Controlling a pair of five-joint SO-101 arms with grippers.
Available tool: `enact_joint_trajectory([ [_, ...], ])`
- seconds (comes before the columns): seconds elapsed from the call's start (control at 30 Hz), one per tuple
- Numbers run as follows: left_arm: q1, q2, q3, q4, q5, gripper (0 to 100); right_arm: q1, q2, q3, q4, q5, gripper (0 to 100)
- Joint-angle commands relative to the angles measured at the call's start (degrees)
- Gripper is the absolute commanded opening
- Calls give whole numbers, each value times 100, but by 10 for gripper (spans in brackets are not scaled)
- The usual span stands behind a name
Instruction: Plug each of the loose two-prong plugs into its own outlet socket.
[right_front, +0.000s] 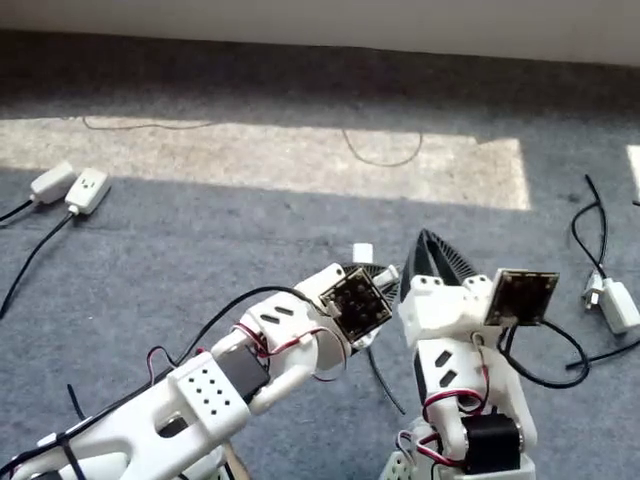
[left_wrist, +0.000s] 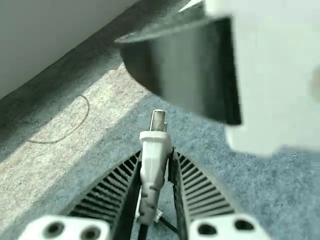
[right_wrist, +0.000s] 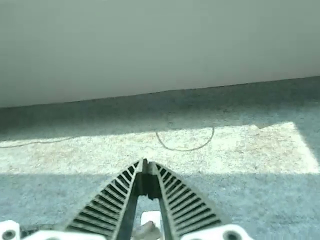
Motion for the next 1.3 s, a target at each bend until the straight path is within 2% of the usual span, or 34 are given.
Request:
enact_joint_trajectory([
  [0.0, 382, 4, -171, -132, 18, 6, -347, 57, 4, -242, 105, 7],
  [0.23, 629, -567, -119, -114, 26, 6, -391, 57, 1464, -1508, 765, 7],
  [0.3, 620, -884, -127, 105, 26, 6, -286, 57, 1833, -1771, 923, 7],
  [0.47, 602, -1833, -145, 642, 26, 6, 277, 57, 2141, -1815, 967, 7],
  [0.7, 602, -3213, -136, 1231, 35, 6, 338, 101, 2598, -2281, 985, 7],
  [1.0, 646, -3820, -426, 1837, 229, 6, 330, 127, 2615, -2088, 985, 7],
  [1.07, 620, -3837, -549, 1916, 448, 6, 233, 127, 2624, -1930, 985, 7],
  [1.27, 620, -3837, -629, 1943, 475, 6, -13, 127, 2624, -1578, 985, 7],
])
